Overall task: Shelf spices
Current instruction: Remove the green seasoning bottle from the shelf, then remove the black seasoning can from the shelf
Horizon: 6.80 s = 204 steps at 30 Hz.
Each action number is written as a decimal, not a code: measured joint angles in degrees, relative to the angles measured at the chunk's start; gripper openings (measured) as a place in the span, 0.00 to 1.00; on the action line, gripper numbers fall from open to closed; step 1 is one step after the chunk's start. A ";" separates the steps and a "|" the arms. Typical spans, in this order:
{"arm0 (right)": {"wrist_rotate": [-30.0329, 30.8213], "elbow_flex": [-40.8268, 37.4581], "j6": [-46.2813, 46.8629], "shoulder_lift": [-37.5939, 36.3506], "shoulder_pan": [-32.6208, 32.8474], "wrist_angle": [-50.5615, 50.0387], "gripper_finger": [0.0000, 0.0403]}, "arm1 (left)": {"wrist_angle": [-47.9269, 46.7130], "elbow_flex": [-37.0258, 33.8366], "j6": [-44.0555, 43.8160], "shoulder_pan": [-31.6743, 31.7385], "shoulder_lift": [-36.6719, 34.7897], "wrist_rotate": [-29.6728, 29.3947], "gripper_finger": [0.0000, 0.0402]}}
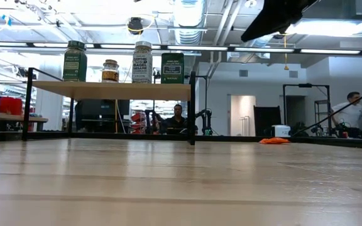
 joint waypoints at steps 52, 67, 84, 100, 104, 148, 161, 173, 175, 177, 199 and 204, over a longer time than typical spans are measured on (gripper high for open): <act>-1.19 0.96 -35.68 0.00 -12.50 33.21 0.70 | -0.96 -17.79 -8.60 -19.92 -0.03 -48.98 0.00; -22.44 1.03 -26.33 6.73 -24.71 35.93 0.70 | -1.90 -17.79 -0.28 -8.76 -1.48 -49.18 0.00; -33.09 10.92 -24.00 22.63 -31.04 34.03 0.70 | -1.89 -17.77 1.09 -8.76 -2.97 -48.61 0.00; -36.13 14.21 -25.10 25.49 -34.08 29.78 0.70 | -1.98 -17.77 -1.27 -8.76 -2.97 -47.54 0.00; -38.39 14.21 -25.08 25.61 -34.54 29.74 0.70 | -1.99 -17.79 -1.65 -8.76 -2.97 -46.14 0.00; -46.26 14.19 -23.08 26.14 -29.92 31.13 0.34 | -2.23 -17.85 1.26 -8.71 -2.97 -47.71 0.00; -42.85 3.24 -18.42 26.05 -24.18 45.22 0.34 | -2.25 -17.85 1.23 -8.71 -2.97 -47.71 0.00; -39.53 -5.26 -19.90 26.53 -23.54 57.27 0.34 | -2.25 -17.85 1.47 -8.71 -2.97 -47.75 0.00; -38.87 -6.86 -19.68 27.19 -23.37 57.25 0.34 | -2.25 -17.85 1.47 -8.71 -2.97 -48.25 0.00; -38.82 -8.00 -19.45 28.27 -23.10 57.31 0.34 | -2.25 -17.85 1.47 -8.71 -2.97 -48.33 0.00; -37.62 -8.72 -17.16 39.38 -22.75 65.65 0.35 | -2.24 -17.85 2.11 -8.71 -2.95 -48.65 0.00; -37.46 -8.72 -16.61 39.36 -22.75 65.70 0.55 | -2.23 -17.85 2.11 -8.71 -2.95 -48.65 0.00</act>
